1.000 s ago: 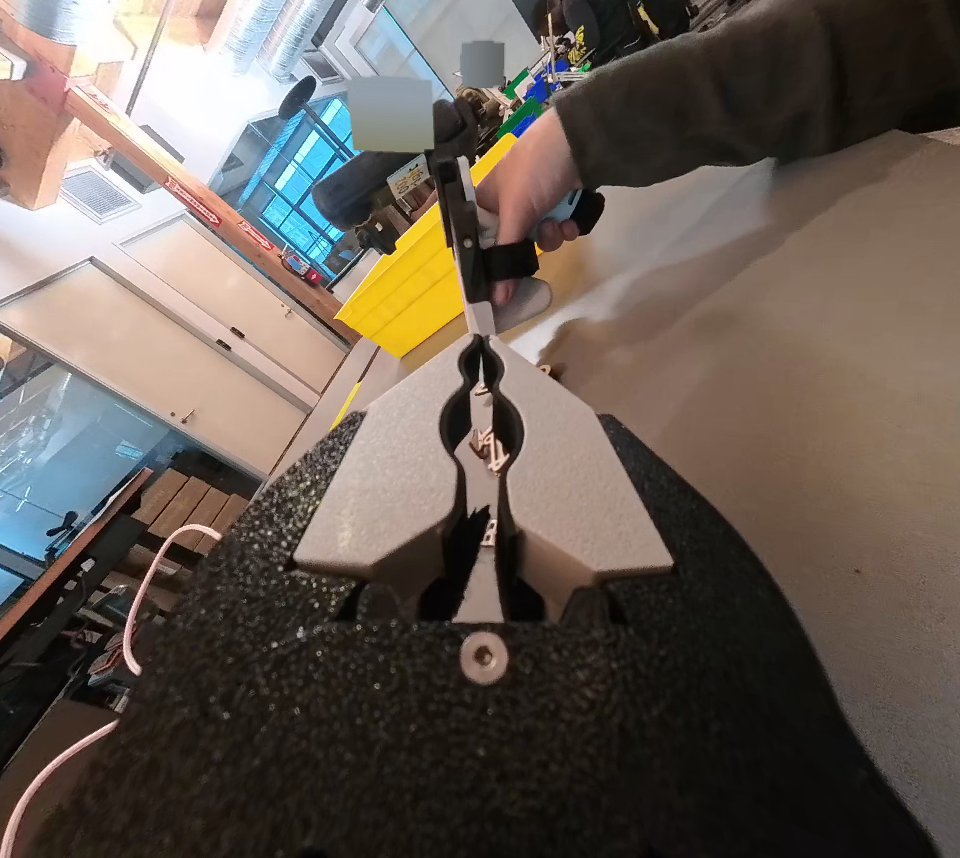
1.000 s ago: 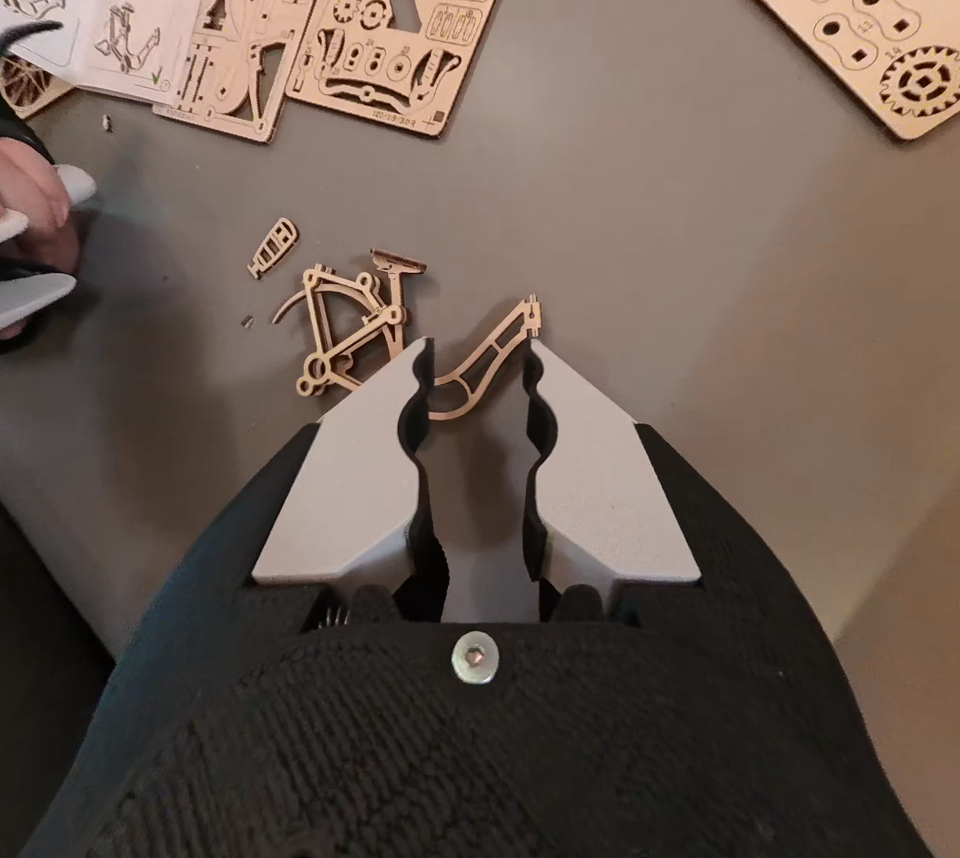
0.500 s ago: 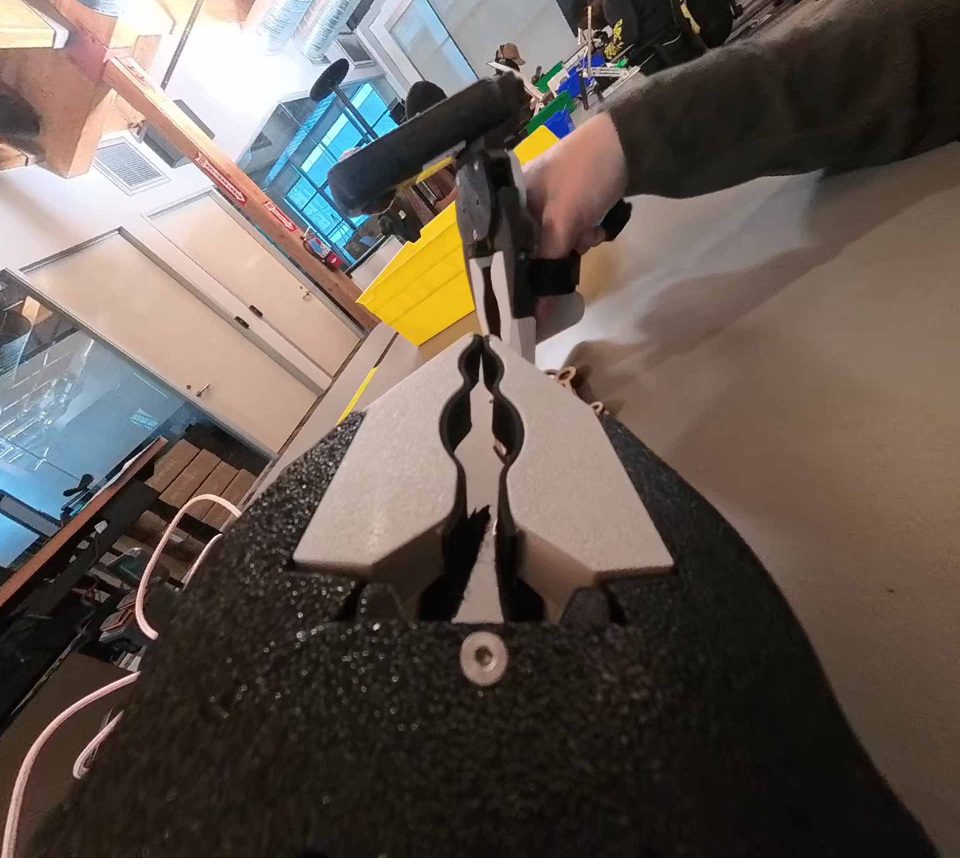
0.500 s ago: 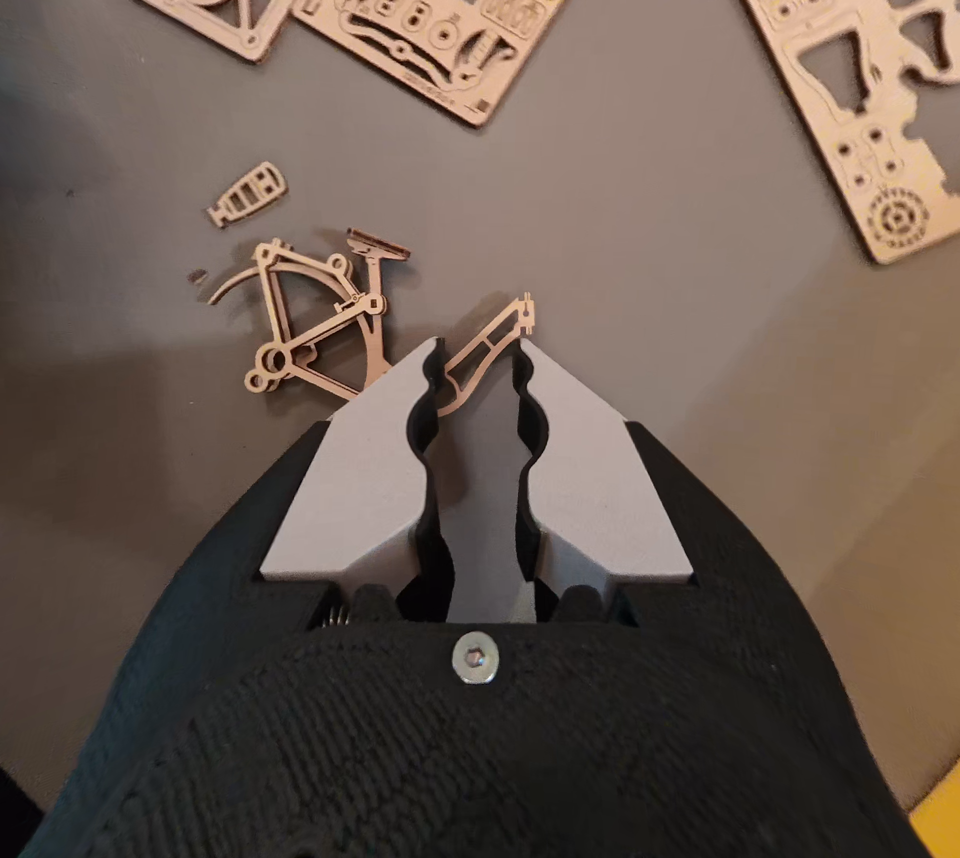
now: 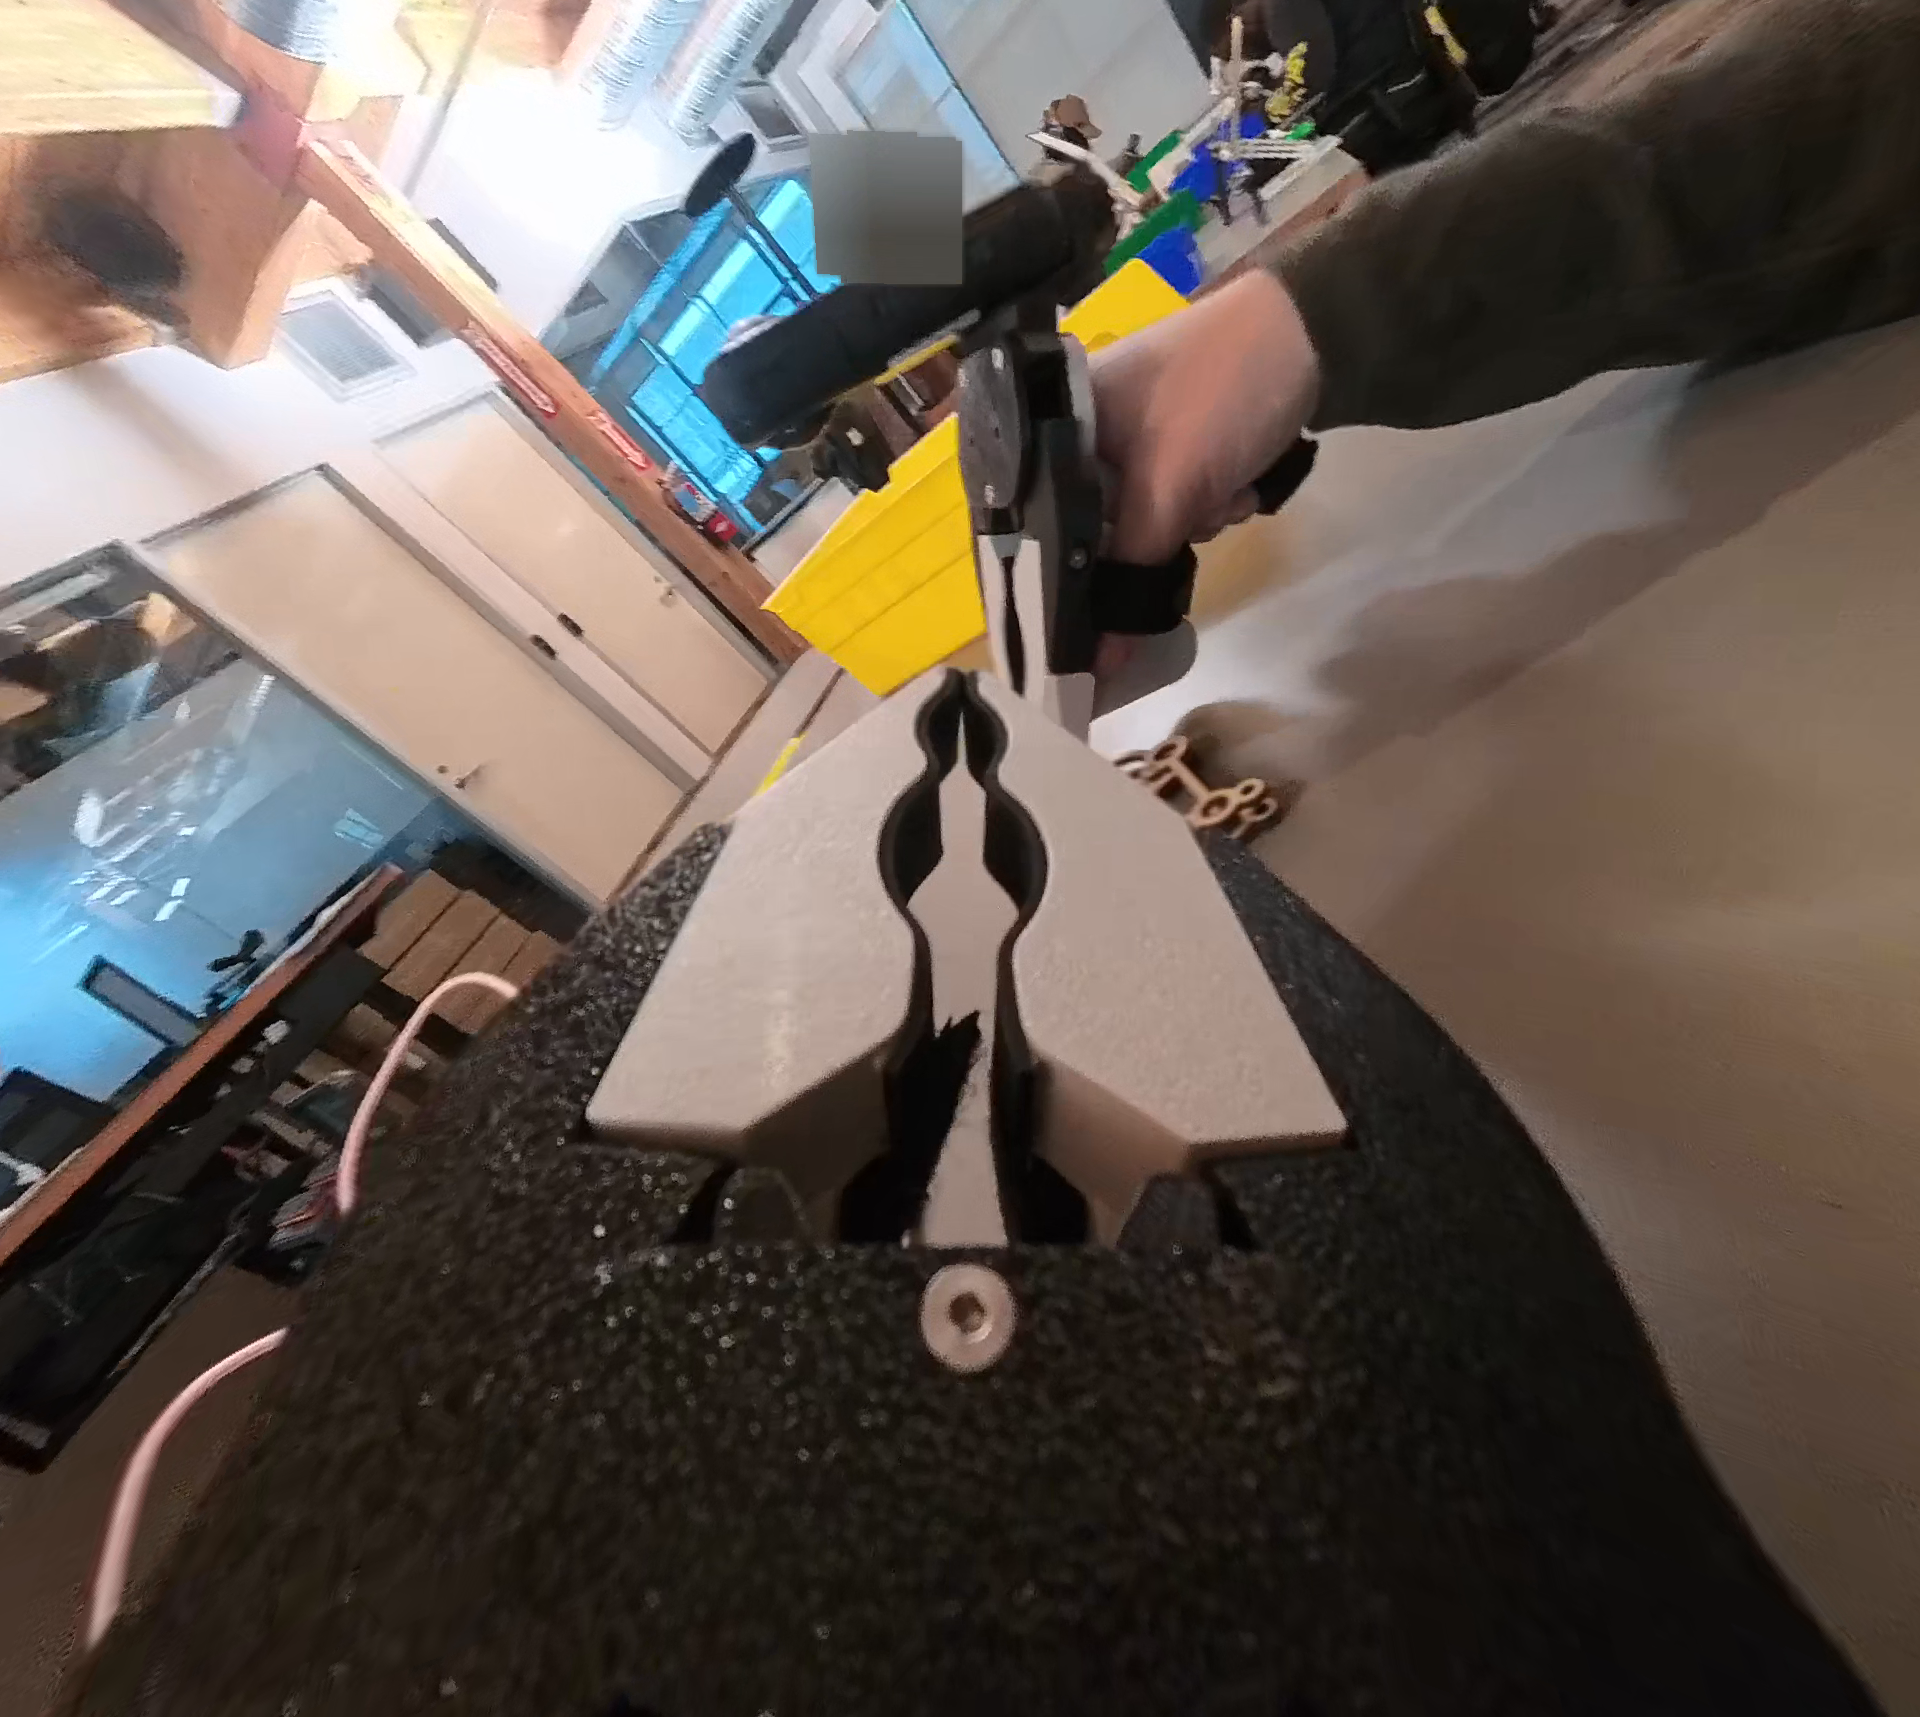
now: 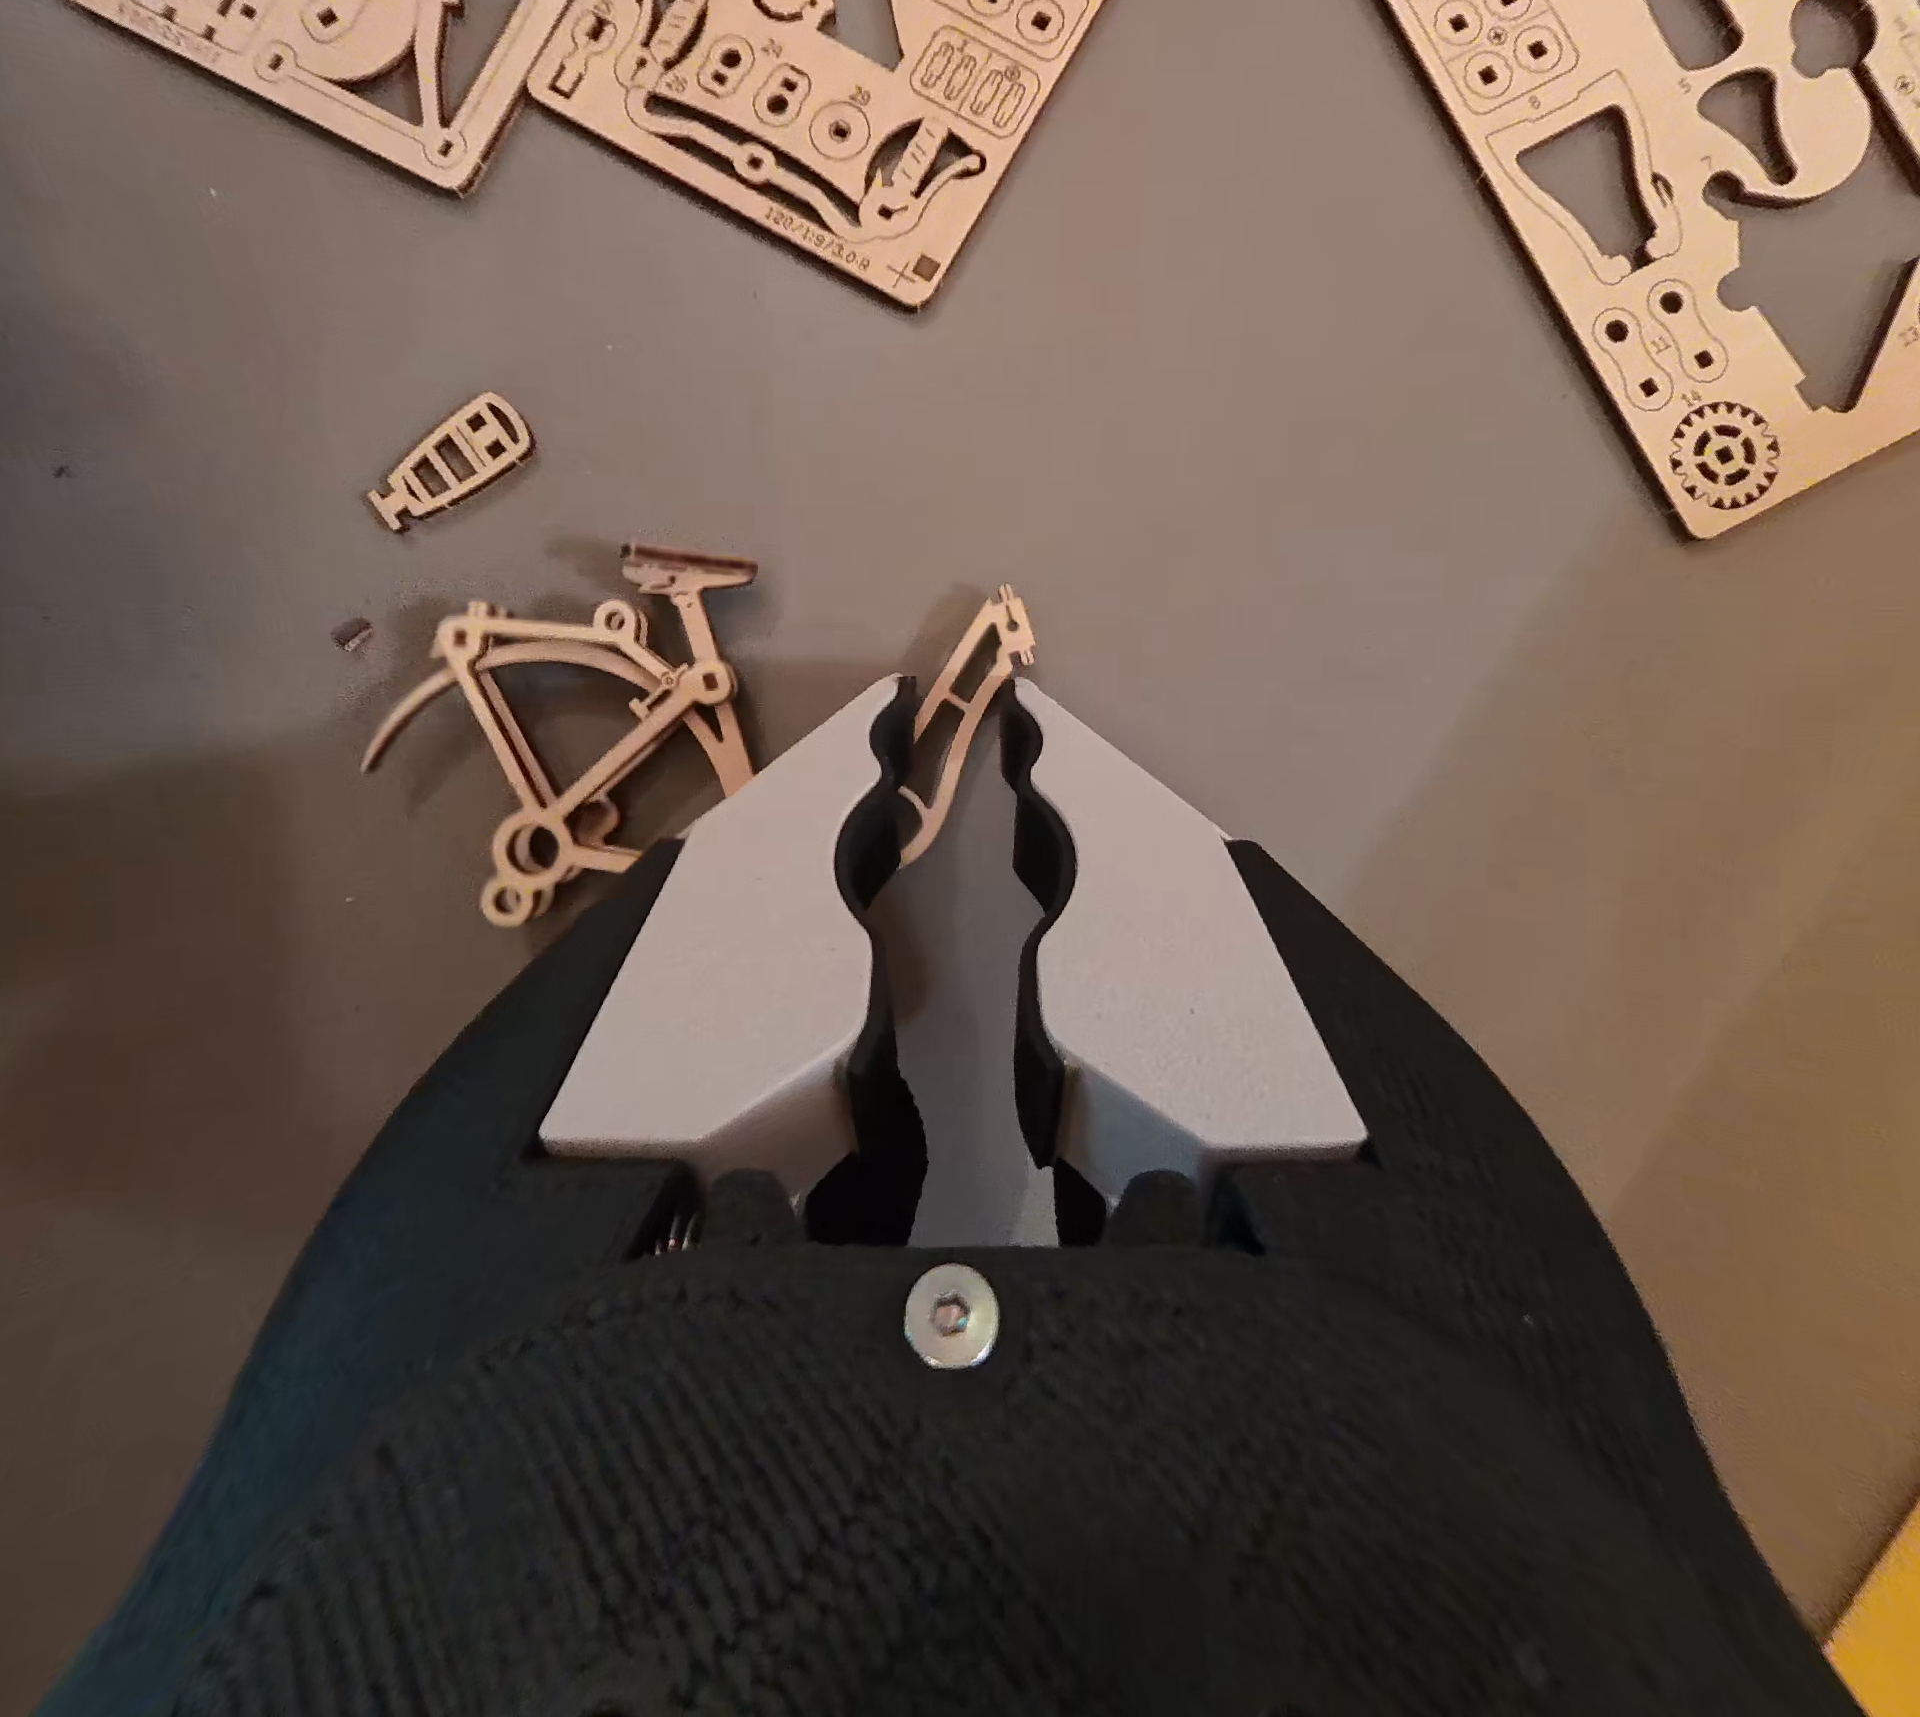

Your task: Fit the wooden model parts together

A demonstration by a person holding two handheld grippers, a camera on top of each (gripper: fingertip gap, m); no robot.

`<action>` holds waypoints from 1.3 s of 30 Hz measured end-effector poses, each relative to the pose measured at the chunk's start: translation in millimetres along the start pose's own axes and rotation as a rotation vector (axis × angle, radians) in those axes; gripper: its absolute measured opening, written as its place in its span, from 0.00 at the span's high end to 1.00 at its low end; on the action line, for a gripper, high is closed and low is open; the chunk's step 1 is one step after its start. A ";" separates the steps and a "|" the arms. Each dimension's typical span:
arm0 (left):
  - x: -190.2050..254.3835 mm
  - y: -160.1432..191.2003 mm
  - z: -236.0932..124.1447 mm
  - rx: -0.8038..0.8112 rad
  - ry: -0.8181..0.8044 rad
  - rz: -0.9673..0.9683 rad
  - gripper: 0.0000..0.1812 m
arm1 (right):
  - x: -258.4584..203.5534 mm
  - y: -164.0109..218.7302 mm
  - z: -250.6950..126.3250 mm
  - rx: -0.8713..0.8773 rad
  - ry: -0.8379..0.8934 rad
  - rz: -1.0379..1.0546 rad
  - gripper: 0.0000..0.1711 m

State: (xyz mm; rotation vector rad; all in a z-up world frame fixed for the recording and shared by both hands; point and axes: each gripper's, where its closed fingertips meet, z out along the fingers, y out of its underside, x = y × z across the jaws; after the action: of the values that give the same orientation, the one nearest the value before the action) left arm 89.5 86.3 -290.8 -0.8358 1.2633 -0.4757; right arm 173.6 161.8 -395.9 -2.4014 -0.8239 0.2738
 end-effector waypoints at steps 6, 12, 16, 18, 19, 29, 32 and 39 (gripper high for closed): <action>-21.6 -0.3 -6.4 0.011 -0.118 -0.041 1.00 | 2.8 -6.5 -0.2 0.051 -0.006 -0.040 0.93; -31.4 -1.1 1.9 -0.027 -0.146 -0.315 0.68 | -4.0 -35.8 -16.7 0.242 -0.007 -0.132 0.94; -20.3 21.4 23.5 -0.191 -0.053 -0.620 0.45 | -8.4 -52.6 -31.8 0.362 0.022 -0.209 0.95; -6.6 36.8 31.8 -0.294 0.013 -0.727 0.47 | -8.8 -57.6 -37.7 0.400 0.035 -0.217 0.95; -0.4 41.4 35.0 -0.319 0.042 -0.763 0.52 | -8.3 -59.0 -40.1 0.413 0.041 -0.215 0.95; 30.2 60.9 53.1 -0.451 0.196 -0.886 0.73 | -1.2 -63.8 -51.7 0.463 0.069 -0.161 0.95; 34.2 64.3 57.1 -0.487 0.204 -0.827 0.75 | -2.3 -64.5 -52.5 0.468 0.068 -0.163 0.95; 35.7 65.8 60.0 -0.520 0.210 -0.711 0.89 | -4.7 -65.8 -54.3 0.481 0.065 -0.177 0.95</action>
State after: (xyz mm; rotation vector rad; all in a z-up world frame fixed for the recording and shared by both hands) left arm 148.0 118.7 -359.6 -1.7333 1.2776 -0.8290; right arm 157.0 176.2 -313.3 -1.8695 -0.8258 0.2851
